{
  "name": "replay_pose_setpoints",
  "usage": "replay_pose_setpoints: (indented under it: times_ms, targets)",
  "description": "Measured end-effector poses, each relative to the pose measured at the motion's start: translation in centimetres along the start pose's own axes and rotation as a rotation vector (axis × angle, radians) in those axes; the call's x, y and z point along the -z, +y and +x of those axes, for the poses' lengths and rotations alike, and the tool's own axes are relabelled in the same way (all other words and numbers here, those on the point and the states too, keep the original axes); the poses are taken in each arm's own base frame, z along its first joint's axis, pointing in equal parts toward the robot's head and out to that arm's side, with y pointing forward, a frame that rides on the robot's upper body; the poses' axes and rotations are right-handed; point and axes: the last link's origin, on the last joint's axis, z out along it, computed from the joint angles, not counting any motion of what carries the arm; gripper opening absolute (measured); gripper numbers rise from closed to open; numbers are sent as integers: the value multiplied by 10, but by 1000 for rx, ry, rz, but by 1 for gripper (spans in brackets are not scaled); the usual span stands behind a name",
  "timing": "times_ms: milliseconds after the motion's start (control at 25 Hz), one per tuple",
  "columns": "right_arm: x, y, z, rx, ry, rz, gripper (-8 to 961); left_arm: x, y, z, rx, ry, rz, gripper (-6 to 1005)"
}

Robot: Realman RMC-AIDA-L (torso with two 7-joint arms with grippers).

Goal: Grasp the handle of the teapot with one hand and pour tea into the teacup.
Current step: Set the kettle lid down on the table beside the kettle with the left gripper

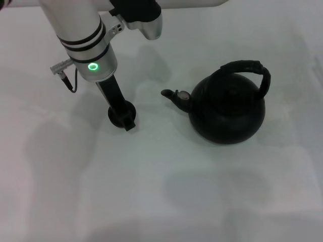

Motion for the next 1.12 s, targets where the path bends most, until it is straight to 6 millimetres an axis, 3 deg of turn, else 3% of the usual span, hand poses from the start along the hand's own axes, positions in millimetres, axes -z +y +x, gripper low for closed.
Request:
replay_pose_setpoints:
  times_ms: [1120]
  targets:
    - [1,1,1,-5,6,-1,817,-4,2,-2,-9,-29,29,730]
